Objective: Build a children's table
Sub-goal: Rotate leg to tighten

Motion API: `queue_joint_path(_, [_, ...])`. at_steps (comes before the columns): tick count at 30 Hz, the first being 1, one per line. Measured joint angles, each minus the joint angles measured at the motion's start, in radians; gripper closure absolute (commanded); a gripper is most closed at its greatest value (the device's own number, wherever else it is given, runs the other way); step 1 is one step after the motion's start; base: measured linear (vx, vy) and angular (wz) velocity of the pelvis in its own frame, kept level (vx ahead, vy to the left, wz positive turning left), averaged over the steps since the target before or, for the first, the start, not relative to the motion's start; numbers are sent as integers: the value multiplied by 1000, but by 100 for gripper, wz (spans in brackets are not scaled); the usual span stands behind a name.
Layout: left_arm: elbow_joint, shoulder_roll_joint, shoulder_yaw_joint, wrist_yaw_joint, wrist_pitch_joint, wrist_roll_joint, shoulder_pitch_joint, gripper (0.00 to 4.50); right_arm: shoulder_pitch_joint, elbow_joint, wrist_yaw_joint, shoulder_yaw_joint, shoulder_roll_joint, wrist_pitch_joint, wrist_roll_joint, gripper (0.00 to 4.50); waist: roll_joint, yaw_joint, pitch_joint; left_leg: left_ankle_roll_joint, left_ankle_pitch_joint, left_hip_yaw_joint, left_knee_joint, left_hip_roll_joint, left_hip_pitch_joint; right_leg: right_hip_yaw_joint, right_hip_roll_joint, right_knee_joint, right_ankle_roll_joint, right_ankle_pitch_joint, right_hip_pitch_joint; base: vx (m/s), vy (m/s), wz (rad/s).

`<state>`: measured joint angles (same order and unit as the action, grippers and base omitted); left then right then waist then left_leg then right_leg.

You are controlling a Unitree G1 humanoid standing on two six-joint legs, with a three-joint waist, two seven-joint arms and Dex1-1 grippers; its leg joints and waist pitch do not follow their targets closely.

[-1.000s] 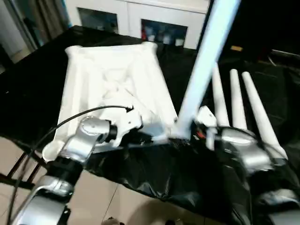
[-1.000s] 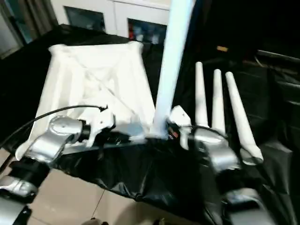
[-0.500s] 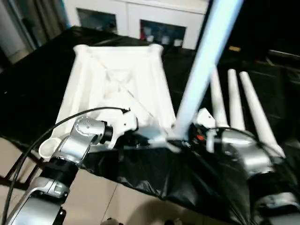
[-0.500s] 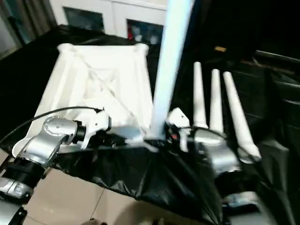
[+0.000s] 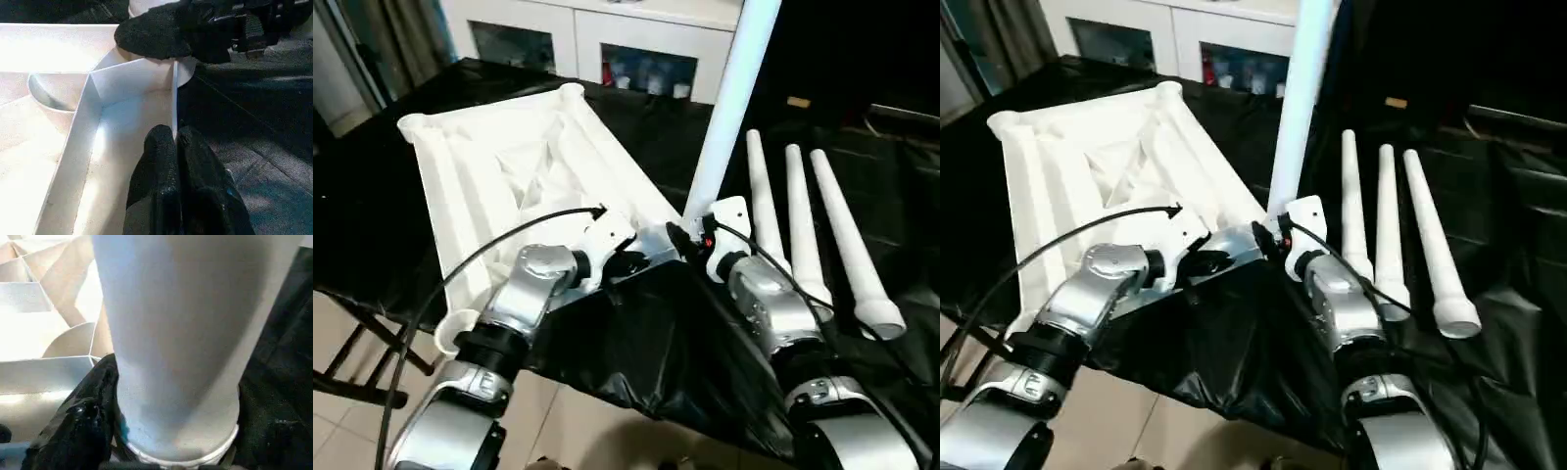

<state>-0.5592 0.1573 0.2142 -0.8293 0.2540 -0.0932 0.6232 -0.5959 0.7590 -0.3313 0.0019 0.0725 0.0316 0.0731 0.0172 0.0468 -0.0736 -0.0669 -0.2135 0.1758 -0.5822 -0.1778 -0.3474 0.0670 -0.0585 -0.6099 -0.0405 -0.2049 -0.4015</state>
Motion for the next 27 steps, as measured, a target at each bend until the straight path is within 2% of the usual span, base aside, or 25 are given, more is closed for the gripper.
queue_joint_path(3, [0, 0, 0, 0, -3, -2, -1, 450, 0, 11, -2, -1, -4, -19, -6, 70, 0, 0, 0, 0, 0, 0, -1, 0, 0, 0, 0, 0, 0, 0, 0, 0, 0, 0])
queue_joint_path(8, [14, 21, 2, -27, -24, -2, -12, 450, 1, 13, -59, 5, 6, -43, -6, 70, 0, -1, 0, 0, 0, 0, 1, 0, -1, 0, 0, 0, 1, 0, -1, 0, 0, 0])
queue_joint_path(11, [42, 81, 15, -121, -68, 19, -37, 450, 35, -38, -231, 52, 68, -47, 1, 70, -1, 0, 0, 0, 0, 0, 3, 0, -1, 1, 0, 0, 1, -2, -2, 0, 0, 0])
queue_joint_path(15, [44, 121, 22, -209, -107, 34, -45, 450, 76, -100, -386, 86, 124, -44, 25, 70, 0, 3, -1, 1, 0, 0, 3, 0, -2, 1, 0, 0, 1, -2, -2, 0, 0, 0])
queue_joint_path(20, [67, 183, 38, -347, -139, 68, -65, 450, 131, -207, -656, 151, 243, -28, 64, 70, 1, 12, -1, 1, 0, 0, 3, 0, -2, 1, 0, 0, 0, -3, -2, 0, 0, 0])
queue_joint_path(22, [68, 192, 42, -382, -145, 70, -66, 450, 133, -221, -715, 163, 262, -16, 75, 70, 1, 13, -1, 1, 0, 0, 3, -1, -2, 1, 0, 0, 0, -3, -2, 0, 0, 0])
queue_joint_path(23, [70, 196, 44, -395, -146, 72, -66, 450, 134, -229, -739, 168, 273, -11, 76, 94, 1, 13, -2, 1, 0, 0, 2, -1, -2, 1, 0, 0, 0, -3, -2, 0, 0, 0])
queue_joint_path(27, [72, 216, 60, -437, -156, 83, -66, 450, 134, -247, -812, 181, 303, 9, 79, 107, 2, 15, -2, 1, 0, 0, 2, -1, -2, 1, 0, 0, 0, -3, -2, 0, 0, 0])
